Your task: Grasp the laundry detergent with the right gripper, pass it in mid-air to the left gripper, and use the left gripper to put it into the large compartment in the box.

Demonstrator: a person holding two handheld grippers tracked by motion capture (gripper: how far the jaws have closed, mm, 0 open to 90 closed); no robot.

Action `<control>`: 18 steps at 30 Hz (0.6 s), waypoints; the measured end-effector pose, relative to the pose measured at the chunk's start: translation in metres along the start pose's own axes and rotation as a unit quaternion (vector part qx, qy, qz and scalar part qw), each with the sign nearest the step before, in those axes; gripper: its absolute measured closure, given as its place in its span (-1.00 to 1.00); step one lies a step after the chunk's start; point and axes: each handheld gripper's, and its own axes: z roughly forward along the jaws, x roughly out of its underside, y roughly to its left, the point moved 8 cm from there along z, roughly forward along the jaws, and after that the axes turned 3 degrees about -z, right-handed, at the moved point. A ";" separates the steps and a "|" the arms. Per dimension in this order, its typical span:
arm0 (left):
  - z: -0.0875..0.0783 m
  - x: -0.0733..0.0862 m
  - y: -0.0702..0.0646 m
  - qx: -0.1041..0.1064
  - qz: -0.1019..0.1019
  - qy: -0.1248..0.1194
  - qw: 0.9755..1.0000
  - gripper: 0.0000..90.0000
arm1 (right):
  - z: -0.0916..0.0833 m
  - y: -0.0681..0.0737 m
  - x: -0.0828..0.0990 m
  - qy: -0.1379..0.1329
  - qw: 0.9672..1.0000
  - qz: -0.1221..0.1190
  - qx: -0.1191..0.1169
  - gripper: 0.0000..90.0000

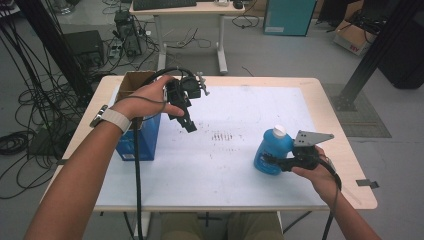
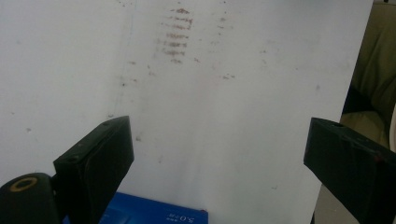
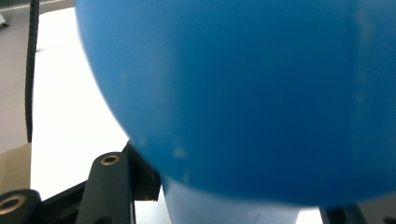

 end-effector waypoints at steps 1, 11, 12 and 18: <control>0.000 0.000 -0.001 0.000 -0.004 -0.003 1.000 -0.81 | 0.000 0.000 0.000 0.000 1.000 0.000 0.000 -0.06; 0.000 0.000 0.000 0.000 0.002 0.002 1.000 -0.81 | 0.000 0.000 0.000 -0.002 1.000 0.001 0.000 -0.06; 0.000 0.000 -0.001 0.001 -0.003 -0.002 1.000 -0.81 | 0.000 0.000 0.000 -0.001 1.000 0.001 0.000 -0.06; 0.000 0.000 -0.001 0.003 -0.001 0.003 1.000 -0.81 | 0.000 0.000 0.000 -0.002 1.000 0.000 0.000 -0.06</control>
